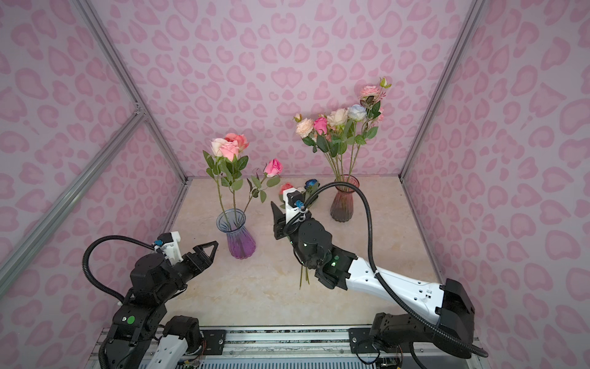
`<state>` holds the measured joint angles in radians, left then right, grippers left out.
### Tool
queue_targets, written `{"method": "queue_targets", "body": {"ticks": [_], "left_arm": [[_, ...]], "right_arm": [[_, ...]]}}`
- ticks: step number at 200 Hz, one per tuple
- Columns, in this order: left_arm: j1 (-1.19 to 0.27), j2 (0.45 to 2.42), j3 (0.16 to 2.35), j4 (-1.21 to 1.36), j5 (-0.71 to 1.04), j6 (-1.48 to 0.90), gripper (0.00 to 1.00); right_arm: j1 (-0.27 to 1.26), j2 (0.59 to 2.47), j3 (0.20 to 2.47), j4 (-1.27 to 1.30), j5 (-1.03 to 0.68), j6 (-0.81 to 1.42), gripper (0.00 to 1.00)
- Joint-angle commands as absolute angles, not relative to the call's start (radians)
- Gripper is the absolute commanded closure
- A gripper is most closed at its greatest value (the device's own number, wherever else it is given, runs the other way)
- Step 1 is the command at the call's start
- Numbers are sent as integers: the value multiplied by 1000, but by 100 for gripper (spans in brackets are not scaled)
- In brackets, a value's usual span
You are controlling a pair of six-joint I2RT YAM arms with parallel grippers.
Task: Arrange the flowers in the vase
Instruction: 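Reach down and grasp the large coral rose stem with the right gripper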
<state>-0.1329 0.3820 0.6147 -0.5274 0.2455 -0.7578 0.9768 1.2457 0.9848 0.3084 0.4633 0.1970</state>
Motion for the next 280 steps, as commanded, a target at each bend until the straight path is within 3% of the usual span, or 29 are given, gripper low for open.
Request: {"method": "queue_targets", "body": {"ticks": [1,31,75,105,130,203,280], "left_arm": [[-136,364,573,-475,323,-780,17],[-146,339,496,-447,359,-820,19],[-168,322,472,-425,392,-841,19],[-181,308,444,-414,380,-864,19],[-182,307,425,-413,371,-887,18],[-183,346,466,-420,374,-827,16],[-183,365,485,-437,345,-796,16]], "right_arm": [[847,1240,934,39,438,447,64],[704,1395,977,-95,306,473,71],[591,1792,1316,-349,-64,302,71],[581,2056,1605,-547,-53,208,71],[566,2172,1696,-565,-64,201,70],[561,2311,1819,-630,5,184,69],[596,2266,1804,-588,-39,206,97]]}}
